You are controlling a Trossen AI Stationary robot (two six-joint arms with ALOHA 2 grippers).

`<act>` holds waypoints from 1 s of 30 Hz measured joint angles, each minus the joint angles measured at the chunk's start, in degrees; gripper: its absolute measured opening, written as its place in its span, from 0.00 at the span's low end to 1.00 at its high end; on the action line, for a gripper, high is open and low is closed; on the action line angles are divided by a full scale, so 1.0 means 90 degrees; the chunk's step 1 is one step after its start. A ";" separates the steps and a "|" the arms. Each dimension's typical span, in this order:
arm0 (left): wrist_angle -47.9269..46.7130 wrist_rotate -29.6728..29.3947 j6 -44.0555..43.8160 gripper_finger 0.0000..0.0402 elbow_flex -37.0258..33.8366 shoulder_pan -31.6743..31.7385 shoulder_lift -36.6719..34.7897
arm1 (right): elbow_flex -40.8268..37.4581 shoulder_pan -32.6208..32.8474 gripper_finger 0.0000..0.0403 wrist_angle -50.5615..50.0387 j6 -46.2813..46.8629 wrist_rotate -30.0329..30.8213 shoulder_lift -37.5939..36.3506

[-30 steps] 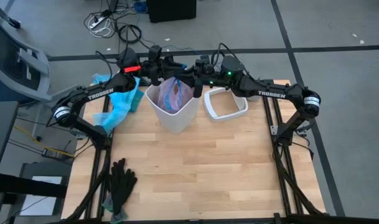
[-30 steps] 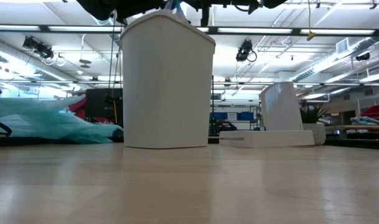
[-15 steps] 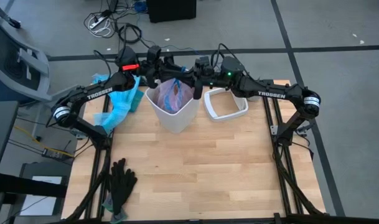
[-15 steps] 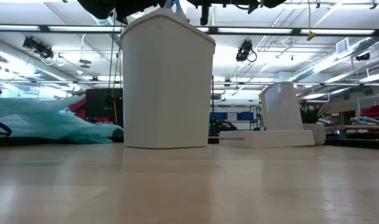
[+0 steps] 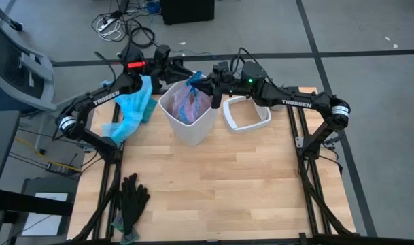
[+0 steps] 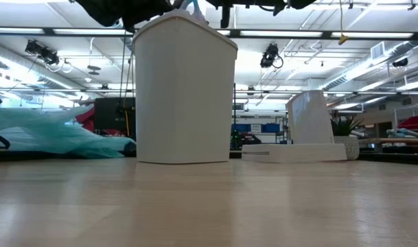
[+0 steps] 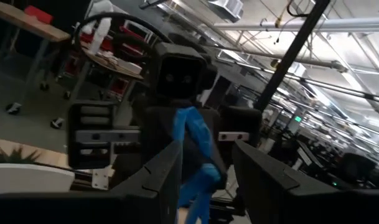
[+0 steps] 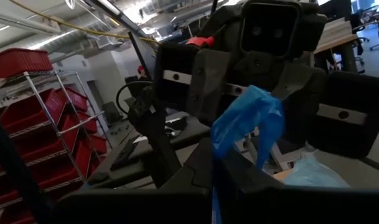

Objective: Place trash/remove bag and relplace
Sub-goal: Remove the pink trash bag from the trash bin

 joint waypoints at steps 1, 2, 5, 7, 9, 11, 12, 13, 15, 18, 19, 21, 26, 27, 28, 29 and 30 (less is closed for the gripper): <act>0.0014 0.0022 -0.0002 0.38 0.0000 0.0056 -0.0001 | 0.0000 0.0000 0.00 0.0026 0.0052 0.0022 0.0000; 0.0046 0.0075 -0.0016 0.38 0.0000 0.0121 -0.0001 | 0.0000 0.0001 0.00 0.0060 0.0168 0.0039 0.0000; 0.0065 0.0205 -0.0133 0.38 0.0000 0.0370 -0.0006 | 0.0156 -0.0001 0.00 0.0026 0.0455 0.0022 0.0000; 0.0050 0.0335 -0.0180 0.38 -0.0004 0.0608 -0.0029 | 0.0445 0.0001 0.00 -0.0141 0.0443 0.0020 0.0000; 0.0042 0.0453 -0.0261 0.38 -0.0005 0.0885 -0.0090 | 0.0830 0.0015 0.00 -0.0417 0.0319 0.0041 0.0000; 0.0068 0.0464 -0.0262 0.38 -0.0013 0.1120 -0.0144 | 0.1279 0.0041 0.00 -0.0781 0.0053 0.0162 0.0000; 0.0066 0.0487 -0.0263 0.38 -0.0033 0.1249 -0.0159 | 0.1527 0.0042 0.00 -0.1009 -0.0078 0.0241 0.0000; 0.0058 0.0514 -0.0267 0.38 -0.0055 0.1385 -0.0171 | 0.1772 0.0042 0.00 -0.1222 -0.0191 0.0334 0.0000; 0.0028 0.0549 -0.0301 0.38 -0.0149 0.1615 -0.0198 | 0.2207 0.0042 0.00 -0.1580 -0.0368 0.0498 -0.0002; 0.0060 0.0571 -0.0414 0.38 -0.0337 0.1863 -0.0215 | 0.2589 0.0008 0.00 -0.2160 -0.0463 0.0777 -0.0022; 0.0048 0.0624 -0.0427 0.38 -0.0408 0.1914 -0.0212 | 0.2644 -0.0002 0.00 -0.2262 -0.0464 0.0800 -0.0021; 0.0042 0.0686 -0.0423 0.38 -0.0543 0.1966 -0.0210 | 0.2775 -0.0037 0.00 -0.2123 -0.0463 0.0810 0.0015; 0.0048 0.0785 -0.0347 0.38 -0.0830 0.2043 -0.0210 | 0.3286 -0.0122 0.00 -0.1831 -0.0560 0.0955 -0.0064; 0.0049 0.0825 -0.0287 0.38 -0.0864 0.2052 -0.0210 | 0.3308 -0.0123 0.00 -0.2208 -0.0535 0.1026 -0.0070; 0.0046 0.0859 -0.0279 0.38 -0.0885 0.2067 -0.0210 | 0.3311 -0.0123 0.00 -0.2570 -0.0451 0.1097 -0.0068; 0.0055 0.0887 -0.0274 0.38 -0.0913 0.2090 -0.0210 | 0.3307 -0.0123 0.00 -0.2766 -0.0340 0.1146 -0.0021; 0.0059 0.0943 -0.0269 0.38 -0.0933 0.2106 -0.0210 | 0.3297 -0.0123 0.00 -0.2720 -0.0250 0.1181 0.0090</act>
